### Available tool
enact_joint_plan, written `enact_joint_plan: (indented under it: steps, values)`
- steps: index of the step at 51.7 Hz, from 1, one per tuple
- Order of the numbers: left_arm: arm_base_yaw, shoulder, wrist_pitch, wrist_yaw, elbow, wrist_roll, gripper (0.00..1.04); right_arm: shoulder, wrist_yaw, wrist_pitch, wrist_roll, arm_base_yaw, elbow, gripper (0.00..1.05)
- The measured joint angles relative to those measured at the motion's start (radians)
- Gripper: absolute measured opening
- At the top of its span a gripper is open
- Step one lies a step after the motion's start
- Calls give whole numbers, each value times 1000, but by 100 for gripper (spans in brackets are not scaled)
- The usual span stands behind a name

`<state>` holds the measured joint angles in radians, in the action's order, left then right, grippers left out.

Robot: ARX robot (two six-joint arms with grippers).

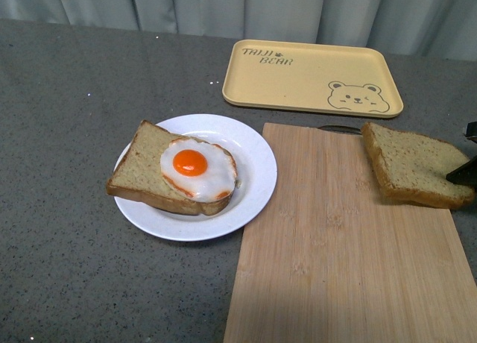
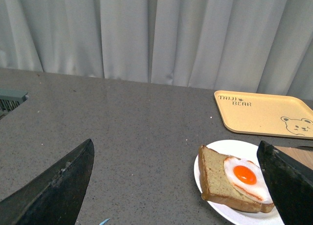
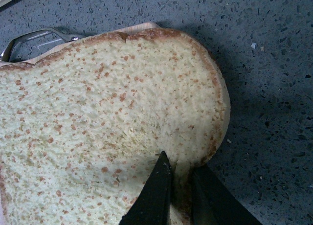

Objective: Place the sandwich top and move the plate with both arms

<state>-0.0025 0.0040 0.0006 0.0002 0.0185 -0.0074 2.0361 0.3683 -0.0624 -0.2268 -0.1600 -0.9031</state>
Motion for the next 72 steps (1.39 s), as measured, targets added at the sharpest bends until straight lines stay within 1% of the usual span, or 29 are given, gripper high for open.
enact_joint_plan:
  steps: [3, 7, 13, 17, 19, 24, 35, 42, 55, 62, 72]
  values:
    - [0, 0, 0, 0, 0, 0, 98, -11, 3, -2, -13, 0, 6, 3]
    - [0, 0, 0, 0, 0, 0, 98, -48, 31, -23, -50, 0, 37, 3]
    - [0, 0, 0, 0, 0, 0, 98, -131, 98, -76, -128, 11, 97, 3]
    - [0, 0, 0, 0, 0, 0, 98, -204, 158, -135, -197, 38, 131, 3]
    - [0, 0, 0, 0, 0, 0, 98, -240, 188, -179, -240, 66, 145, 3]
    - [0, 0, 0, 0, 0, 0, 98, -266, 210, -232, -295, 130, 151, 3]
    - [0, 0, 0, 0, 0, 0, 98, -194, 218, -340, -385, 288, 128, 3]
    - [0, 0, 0, 0, 0, 0, 98, -101, 204, -398, -456, 388, 70, 3]
    - [0, 0, 0, 0, 0, 0, 98, 47, 189, -409, -552, 535, -50, 3]
    - [0, 0, 0, 0, 0, 0, 98, 89, 170, -378, -563, 568, -91, 3]
    - [0, 0, 0, 0, 0, 0, 98, 110, 163, -376, -565, 571, -100, 3]
